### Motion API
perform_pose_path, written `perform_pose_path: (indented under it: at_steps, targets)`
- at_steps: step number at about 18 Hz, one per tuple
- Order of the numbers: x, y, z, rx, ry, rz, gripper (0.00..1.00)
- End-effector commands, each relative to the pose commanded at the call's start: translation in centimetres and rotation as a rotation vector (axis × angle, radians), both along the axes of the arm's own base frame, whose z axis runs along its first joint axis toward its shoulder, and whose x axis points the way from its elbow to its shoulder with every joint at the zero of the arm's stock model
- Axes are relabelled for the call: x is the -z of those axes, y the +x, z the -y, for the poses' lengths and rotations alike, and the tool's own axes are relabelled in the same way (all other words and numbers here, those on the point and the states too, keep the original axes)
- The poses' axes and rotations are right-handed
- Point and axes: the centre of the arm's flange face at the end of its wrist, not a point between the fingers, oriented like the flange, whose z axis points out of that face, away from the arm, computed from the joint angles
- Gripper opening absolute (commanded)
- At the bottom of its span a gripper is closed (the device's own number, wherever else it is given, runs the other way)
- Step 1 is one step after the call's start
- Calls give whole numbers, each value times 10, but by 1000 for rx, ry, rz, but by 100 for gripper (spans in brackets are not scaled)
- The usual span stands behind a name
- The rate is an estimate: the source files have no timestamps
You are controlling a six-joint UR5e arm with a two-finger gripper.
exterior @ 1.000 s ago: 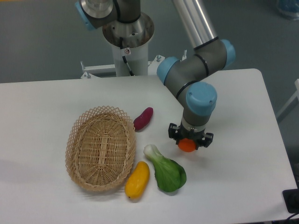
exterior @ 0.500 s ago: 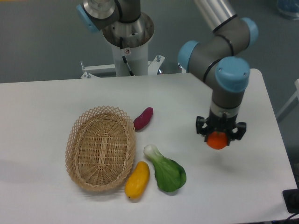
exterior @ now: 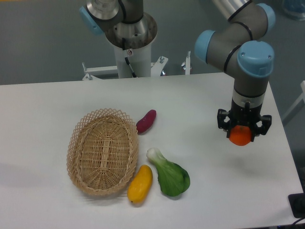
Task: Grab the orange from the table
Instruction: 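Lift the held orange up off the table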
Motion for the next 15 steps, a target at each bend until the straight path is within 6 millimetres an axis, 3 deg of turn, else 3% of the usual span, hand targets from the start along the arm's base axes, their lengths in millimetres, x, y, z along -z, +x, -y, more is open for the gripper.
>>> perform_pose_path:
  at_steps: [15]
  targets:
    - [7,-3,7,5,-81,3,44]
